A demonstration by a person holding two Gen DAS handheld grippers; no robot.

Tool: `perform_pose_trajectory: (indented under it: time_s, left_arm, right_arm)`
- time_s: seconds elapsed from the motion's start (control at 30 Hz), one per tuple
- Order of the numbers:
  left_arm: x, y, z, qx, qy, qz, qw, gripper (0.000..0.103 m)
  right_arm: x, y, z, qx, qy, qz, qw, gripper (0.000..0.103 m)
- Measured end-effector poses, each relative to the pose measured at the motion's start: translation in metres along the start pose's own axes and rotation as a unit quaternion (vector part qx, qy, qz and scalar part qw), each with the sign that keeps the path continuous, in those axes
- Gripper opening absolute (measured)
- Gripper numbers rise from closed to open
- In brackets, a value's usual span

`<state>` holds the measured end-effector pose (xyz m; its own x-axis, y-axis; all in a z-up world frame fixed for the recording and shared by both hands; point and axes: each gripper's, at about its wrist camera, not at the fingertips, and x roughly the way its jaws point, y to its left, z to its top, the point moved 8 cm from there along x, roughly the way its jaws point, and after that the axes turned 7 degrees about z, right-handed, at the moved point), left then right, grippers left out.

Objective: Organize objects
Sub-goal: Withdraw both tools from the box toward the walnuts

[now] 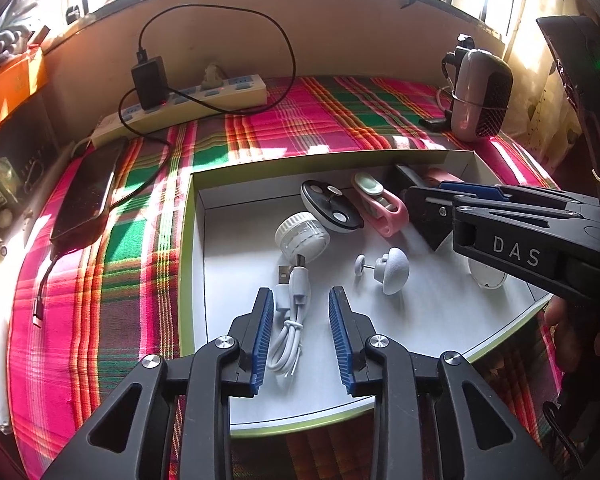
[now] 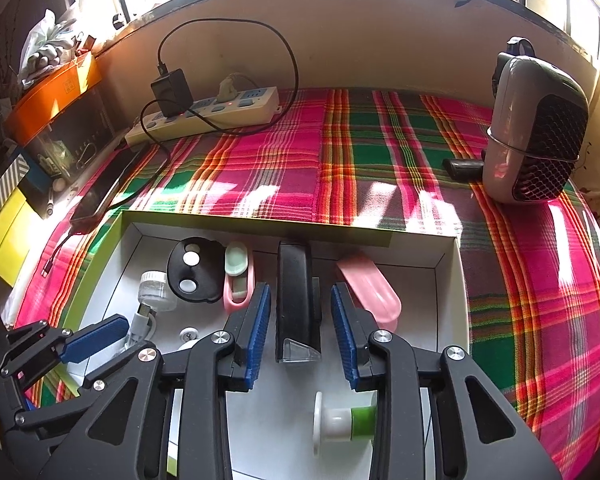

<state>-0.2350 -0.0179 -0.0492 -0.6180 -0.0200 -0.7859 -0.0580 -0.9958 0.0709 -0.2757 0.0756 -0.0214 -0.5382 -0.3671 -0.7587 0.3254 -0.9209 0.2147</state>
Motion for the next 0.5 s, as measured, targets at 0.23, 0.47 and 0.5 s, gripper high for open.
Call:
perform_pose_trajectory:
  time_s: [0.23, 0.47, 0.5]
  left_arm:
    - [-0.015, 0.002, 0.0, -0.006, -0.015, -0.004, 0.9999, 0.028]
    - [-0.034, 0.008, -0.007, -0.019, -0.027, -0.007, 0.9994, 0.028]
    - [-0.038, 0.009, -0.008, -0.023, -0.029, -0.008, 0.9993, 0.028]
  right_arm:
    - [-0.017, 0.004, -0.005, 0.0, -0.016, 0.0, 1.0, 0.038]
    - [-0.04, 0.003, -0.013, 0.001, -0.035, -0.007, 0.999, 0.039]
    - [-0.044, 0.003, -0.015, 0.002, -0.037, -0.008, 0.999, 0.039]
